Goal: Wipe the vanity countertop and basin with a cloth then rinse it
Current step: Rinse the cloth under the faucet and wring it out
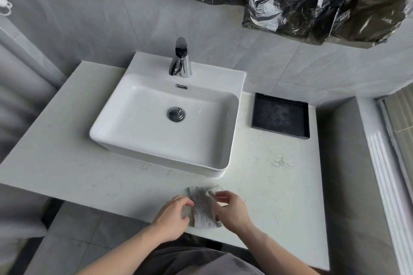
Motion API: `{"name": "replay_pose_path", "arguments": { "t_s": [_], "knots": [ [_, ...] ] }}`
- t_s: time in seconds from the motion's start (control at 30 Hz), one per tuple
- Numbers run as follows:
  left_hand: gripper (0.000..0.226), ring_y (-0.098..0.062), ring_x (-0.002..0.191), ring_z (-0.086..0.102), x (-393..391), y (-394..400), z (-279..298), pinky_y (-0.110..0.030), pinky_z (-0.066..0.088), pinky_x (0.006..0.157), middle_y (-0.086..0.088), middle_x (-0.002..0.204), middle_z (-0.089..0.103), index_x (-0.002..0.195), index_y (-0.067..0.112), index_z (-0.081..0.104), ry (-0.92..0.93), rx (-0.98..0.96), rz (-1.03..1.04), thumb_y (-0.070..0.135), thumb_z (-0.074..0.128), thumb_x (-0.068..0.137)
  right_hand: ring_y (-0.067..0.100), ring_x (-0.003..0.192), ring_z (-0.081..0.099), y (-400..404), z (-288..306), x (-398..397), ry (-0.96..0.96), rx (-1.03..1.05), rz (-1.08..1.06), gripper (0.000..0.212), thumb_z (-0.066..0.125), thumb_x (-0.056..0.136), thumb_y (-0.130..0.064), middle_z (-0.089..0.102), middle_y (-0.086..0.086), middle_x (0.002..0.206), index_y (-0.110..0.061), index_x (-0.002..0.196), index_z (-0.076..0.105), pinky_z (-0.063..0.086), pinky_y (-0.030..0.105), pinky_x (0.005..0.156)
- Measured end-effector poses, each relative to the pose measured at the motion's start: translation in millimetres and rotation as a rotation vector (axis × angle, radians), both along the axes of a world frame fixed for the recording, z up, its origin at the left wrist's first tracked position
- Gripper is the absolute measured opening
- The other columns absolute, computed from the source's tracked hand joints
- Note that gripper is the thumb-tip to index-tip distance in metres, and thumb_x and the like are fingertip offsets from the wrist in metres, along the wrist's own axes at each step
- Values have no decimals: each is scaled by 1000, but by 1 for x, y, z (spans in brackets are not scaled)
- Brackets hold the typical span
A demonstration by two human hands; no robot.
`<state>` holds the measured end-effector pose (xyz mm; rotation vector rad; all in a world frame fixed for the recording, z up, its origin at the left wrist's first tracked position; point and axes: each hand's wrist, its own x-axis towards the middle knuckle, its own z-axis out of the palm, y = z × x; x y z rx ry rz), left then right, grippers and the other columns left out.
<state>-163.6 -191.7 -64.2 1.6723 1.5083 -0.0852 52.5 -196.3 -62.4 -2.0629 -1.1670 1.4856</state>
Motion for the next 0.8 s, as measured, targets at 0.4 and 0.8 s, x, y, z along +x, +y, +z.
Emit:
{"name": "replay_pose_path", "arguments": {
  "t_s": [0.4,0.8],
  "knots": [
    [53,-12,130,50,8,13,4,-25,38,109,8,146,48,142,26,48,62,-116,41,16,52,90,9,81,60,-6,-30,-1,-195,-195,19,47,72,80,-32,65,-5,95,-21,117,45,46,22,65],
    [41,6,109,52,70,47,80,-19,48,90,26,123,49,122,43,54,-218,212,-40,23,57,87,0,58,56,14,64,65,131,66,254,8,59,79,-11,67,-12,65,-17,83,59,46,20,62]
  ]
}}
